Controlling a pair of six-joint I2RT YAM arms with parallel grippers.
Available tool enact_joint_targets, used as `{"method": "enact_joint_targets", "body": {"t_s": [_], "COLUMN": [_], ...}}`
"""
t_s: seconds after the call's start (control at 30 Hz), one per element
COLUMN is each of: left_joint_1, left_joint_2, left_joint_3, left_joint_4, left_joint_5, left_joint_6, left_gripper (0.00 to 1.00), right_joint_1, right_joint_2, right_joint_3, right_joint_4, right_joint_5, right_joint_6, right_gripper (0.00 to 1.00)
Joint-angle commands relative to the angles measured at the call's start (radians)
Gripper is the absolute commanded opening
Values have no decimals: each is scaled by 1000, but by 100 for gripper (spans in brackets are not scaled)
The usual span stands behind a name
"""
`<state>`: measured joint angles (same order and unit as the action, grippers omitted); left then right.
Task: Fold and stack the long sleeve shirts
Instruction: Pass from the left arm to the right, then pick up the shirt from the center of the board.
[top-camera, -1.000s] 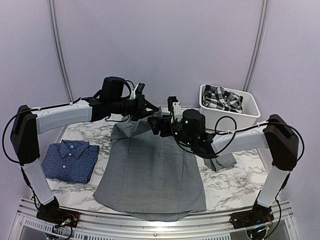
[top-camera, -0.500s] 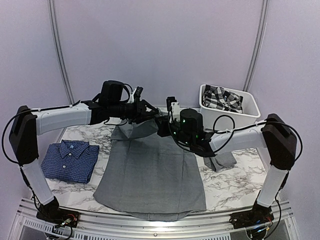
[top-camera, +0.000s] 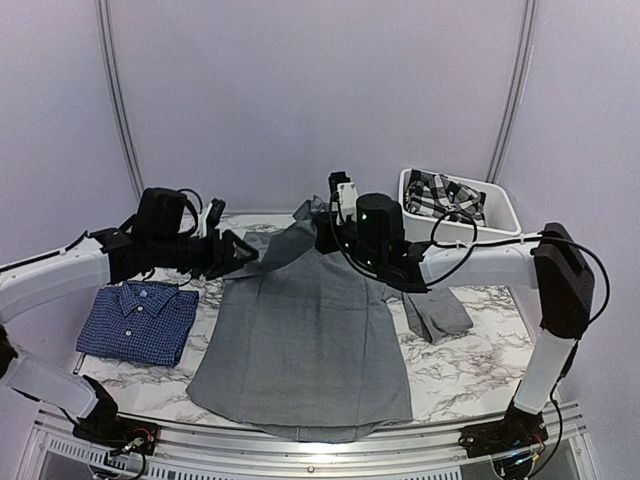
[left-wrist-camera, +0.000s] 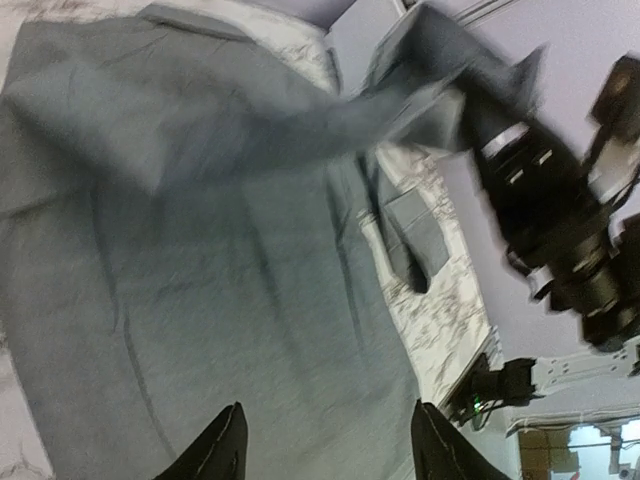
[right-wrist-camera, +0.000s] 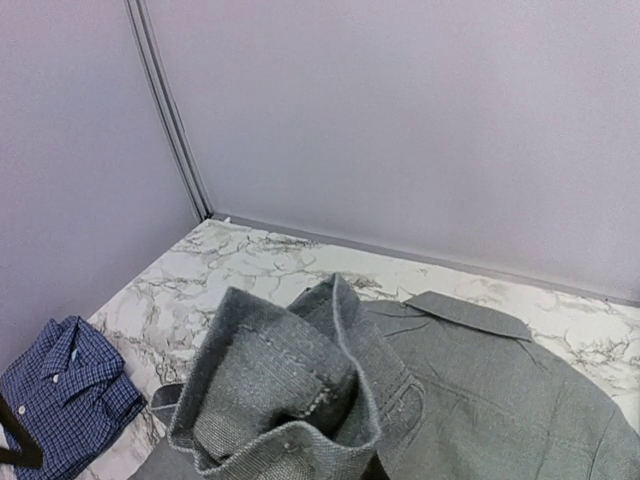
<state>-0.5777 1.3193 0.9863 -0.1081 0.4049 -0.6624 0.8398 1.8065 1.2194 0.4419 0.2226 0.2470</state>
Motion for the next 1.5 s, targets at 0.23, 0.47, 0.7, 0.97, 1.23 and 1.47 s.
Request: {"method": "enact_joint_targets", "body": {"t_s": [0.23, 0.47, 0.7, 0.97, 1.23, 1.47], "left_joint_1": [-149, -300, -388, -414, -426, -436], "left_joint_2": [-453, -595, -496, -505, -510, -480], "left_joint_3": [-461, -573, -572, -540, -546, -530], "left_joint_4": [-380, -491, -505, -601, -615, -599], "left_joint_5": [-205, -337, -420, -539, -515, -504], "left_joint_6": [-190, -392, -432, -505, -529, -519], "left_gripper": [43, 33, 26, 26, 31, 36], "right_joint_1": [-18, -18, -18, -18, -19, -18], "right_joint_2": [16, 32, 28, 22, 17, 17], "right_joint_3": [196, 243, 272, 269, 259, 256], "right_joint_4": [-115, -131, -148, -151, -142, -140], "right_joint_5": [10, -10, -5, -18, -21, -20], "right_joint_6": [-156, -171, -189, -180, -178, -178], "right_gripper": [0, 0, 0, 0, 0, 0]}}
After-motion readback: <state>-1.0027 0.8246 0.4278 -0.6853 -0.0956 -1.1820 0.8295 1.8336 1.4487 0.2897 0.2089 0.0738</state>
